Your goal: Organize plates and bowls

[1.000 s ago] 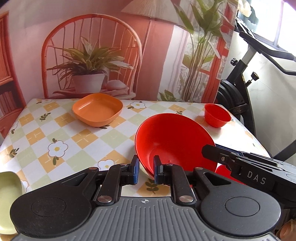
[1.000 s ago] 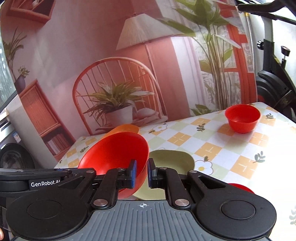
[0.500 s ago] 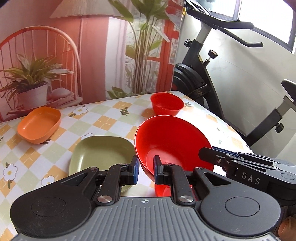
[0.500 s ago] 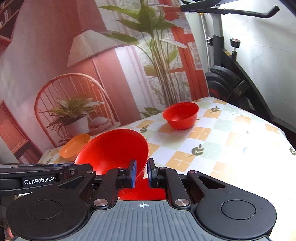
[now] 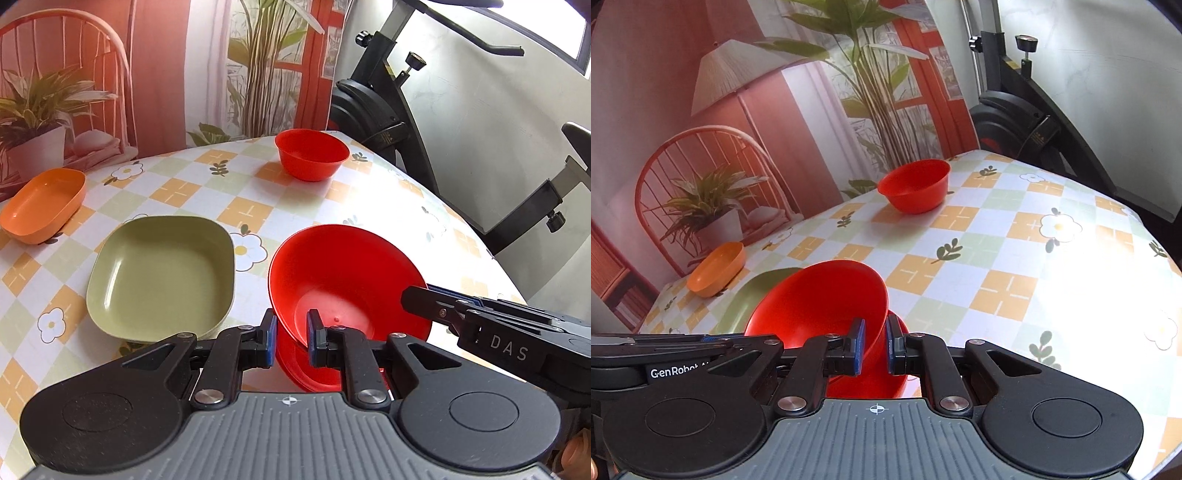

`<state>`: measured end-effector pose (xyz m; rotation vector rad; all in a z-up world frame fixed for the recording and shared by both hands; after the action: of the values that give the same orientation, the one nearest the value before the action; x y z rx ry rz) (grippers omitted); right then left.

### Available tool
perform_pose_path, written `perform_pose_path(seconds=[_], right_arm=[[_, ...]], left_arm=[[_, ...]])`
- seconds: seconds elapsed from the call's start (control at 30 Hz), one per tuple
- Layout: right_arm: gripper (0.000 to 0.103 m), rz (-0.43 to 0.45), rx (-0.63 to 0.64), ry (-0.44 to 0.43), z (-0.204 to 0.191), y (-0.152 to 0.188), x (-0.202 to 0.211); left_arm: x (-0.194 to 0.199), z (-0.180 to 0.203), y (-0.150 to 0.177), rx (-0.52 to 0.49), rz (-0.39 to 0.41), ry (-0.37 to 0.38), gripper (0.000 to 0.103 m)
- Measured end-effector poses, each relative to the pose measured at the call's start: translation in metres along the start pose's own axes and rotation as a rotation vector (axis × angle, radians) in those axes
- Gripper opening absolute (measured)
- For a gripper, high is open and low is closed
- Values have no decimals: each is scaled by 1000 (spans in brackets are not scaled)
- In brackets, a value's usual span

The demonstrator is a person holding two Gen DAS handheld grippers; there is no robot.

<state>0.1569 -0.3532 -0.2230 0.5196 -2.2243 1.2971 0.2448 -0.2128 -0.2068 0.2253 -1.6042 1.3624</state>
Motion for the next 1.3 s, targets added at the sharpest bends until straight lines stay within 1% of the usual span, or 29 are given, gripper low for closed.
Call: perform_pose_path(seconds=[0.3,0.47,0.83,0.93,1.0,1.03,1.07,1.2,1.3], right_arm=[[12,-36,-13,37,6,10,-5],[12,-46,-7,51,6,12,-9],[13,-56,-12,59,7,12,-13],[19,-52,-15,63,9,10,-13],[19,-49,-21,68,10,9,-13],[19,-48,-25,67,11,9,-13],[19,-46,-29,64,12,8,-13],[19,-13,-42,54,17,-4,-9],[20,50,-17,58,21,-25,-2]], left_arm=[[-7,5,4,-15,-24,8,17],[-11,9,7,-50,-28,-13,18],[-15,10,12,-78,-41,-19,19],[-15,10,12,-78,-41,-16,19],[-15,9,12,-86,-36,-33,25],[-14,9,13,-87,-34,-37,33],[-13,8,14,-82,-33,-34,35],[-9,4,10,-67,-22,-29,36],[-1,-1,-2,-58,12,-37,36]])
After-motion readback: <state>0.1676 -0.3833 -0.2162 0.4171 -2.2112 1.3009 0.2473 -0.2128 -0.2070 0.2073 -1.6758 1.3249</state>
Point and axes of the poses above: each gripper's, at about its wrist camera, not at the fingertips, and x roughly against the way its jaws point, z to its right, y to its underside, the point moved 7 cm from there along -x, roughly the way its jaws point, and after that the axes turned 2 degrees about -x, right-handed, at the moved point
